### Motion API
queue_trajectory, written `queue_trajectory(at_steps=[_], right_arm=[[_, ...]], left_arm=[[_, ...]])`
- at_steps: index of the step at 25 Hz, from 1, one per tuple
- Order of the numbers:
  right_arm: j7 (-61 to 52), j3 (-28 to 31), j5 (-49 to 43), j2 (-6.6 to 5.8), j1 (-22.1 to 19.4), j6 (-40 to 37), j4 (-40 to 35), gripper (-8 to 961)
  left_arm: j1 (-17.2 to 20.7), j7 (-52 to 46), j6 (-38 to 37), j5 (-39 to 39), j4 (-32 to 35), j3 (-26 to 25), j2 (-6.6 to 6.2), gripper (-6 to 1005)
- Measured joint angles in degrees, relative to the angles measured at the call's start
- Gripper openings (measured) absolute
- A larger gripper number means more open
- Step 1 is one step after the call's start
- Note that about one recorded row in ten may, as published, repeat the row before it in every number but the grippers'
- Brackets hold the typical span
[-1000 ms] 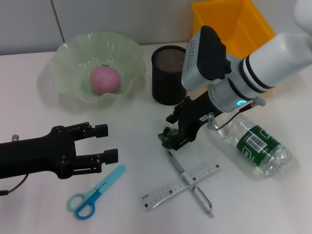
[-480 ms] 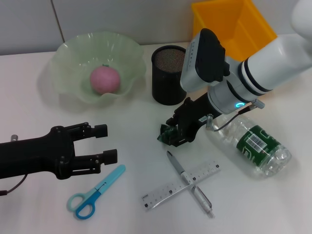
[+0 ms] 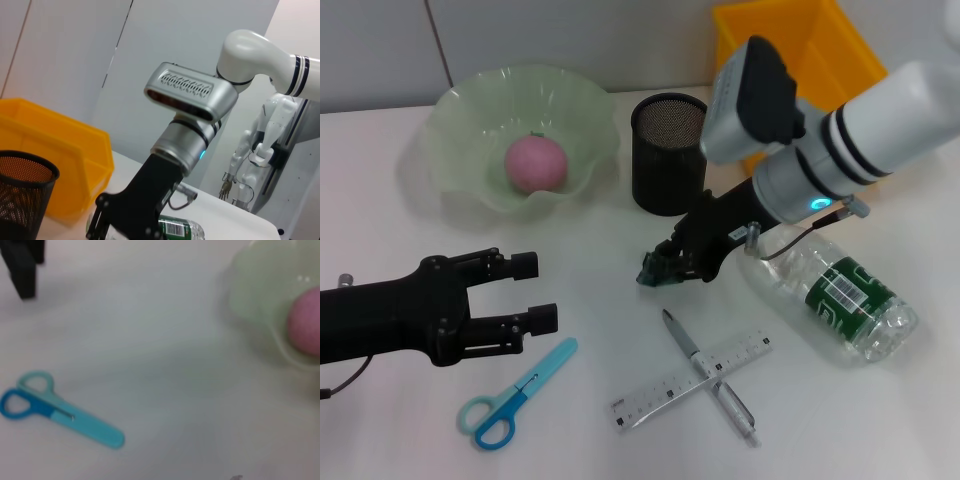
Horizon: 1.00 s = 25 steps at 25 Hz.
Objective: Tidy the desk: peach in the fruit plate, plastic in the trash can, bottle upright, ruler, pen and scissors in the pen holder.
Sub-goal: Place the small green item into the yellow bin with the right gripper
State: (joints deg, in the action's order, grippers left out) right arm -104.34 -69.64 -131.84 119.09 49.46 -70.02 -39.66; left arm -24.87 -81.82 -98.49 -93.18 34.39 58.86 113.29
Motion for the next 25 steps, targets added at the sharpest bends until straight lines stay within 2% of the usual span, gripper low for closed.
queue_trajectory(at_steps=[4, 6, 7, 11, 12, 13, 14, 16, 17, 18, 19, 22, 23, 24, 25], right_arm=[[-0.99, 3.4, 1.77, -0.01, -2.19, -4.96, -5.65, 227], [-1.24, 7.32, 3.91, -0.01, -4.16, -8.3, -10.16, 195], [-1.24, 7.32, 3.91, -0.01, -4.16, -8.3, -10.16, 188], [-0.64, 13.27, 10.42, -0.43, -7.72, -10.07, -14.91, 159], [-0.13, 15.02, 12.37, -0.49, -8.63, -9.92, -15.8, 137], [1.61, 19.61, 16.75, -0.6, -10.55, -9.18, -16.98, 114], [1.61, 19.61, 16.75, -0.6, -10.55, -9.18, -16.98, 111], [4.26, 26.15, 22.74, -0.55, -12.47, -5.86, -16.96, 106], [4.26, 26.15, 22.74, -0.55, -12.47, -5.86, -16.96, 103], [5.3, 28.76, 25.65, -0.34, -13.49, -1.12, -16.42, 100], [5.3, 28.76, 25.65, -0.34, -13.49, -1.12, -16.42, 97], [5.73, 29.56, 27.26, -0.49, -14.16, 7.39, -13.89, 89], [5.94, 29.09, 27.12, -1.39, -13.62, 11.77, -10.7, 86], [5.94, 29.09, 27.12, -1.39, -13.62, 11.77, -10.7, 86], [6.2, 28.51, 26.71, -2.1, -12.99, 13.81, -8.28, 87]], left_arm=[[0.0, 0.0, -0.46, -0.01, 0.08, -0.56, 0.0, 807], [0.0, 0.0, -0.63, -0.02, 0.1, -0.65, 0.0, 807], [0.0, 0.0, -0.68, -0.02, 0.1, -0.66, 0.0, 807], [0.0, 0.0, -1.08, -0.02, 0.2, -0.68, 0.0, 807], [-0.02, 0.0, -1.14, -0.01, 0.23, -0.68, 0.0, 807], [-0.03, 0.0, -1.16, -0.01, 0.24, -0.68, 0.01, 807], [-0.04, 0.0, -1.16, 0.0, 0.24, -0.68, 0.0, 807], [-0.13, 0.0, -1.16, 0.0, 0.24, -0.68, 0.01, 807], [-0.19, 0.0, -1.16, 0.0, 0.24, -0.68, 0.0, 807], [-0.25, 0.0, -1.17, -0.01, 0.24, -0.67, 0.01, 807], [-0.29, 0.0, -1.16, -0.05, 0.24, -0.68, 0.01, 806], [-0.44, 0.0, -1.16, -0.22, 0.24, -0.67, 0.05, 806], [-0.47, 0.0, -1.16, -0.26, 0.24, -0.67, 0.08, 806], [-0.52, 0.0, -1.17, -0.28, 0.25, -0.67, 0.1, 806], [-0.56, 0.0, -1.18, -0.32, 0.27, -0.67, 0.12, 806]])
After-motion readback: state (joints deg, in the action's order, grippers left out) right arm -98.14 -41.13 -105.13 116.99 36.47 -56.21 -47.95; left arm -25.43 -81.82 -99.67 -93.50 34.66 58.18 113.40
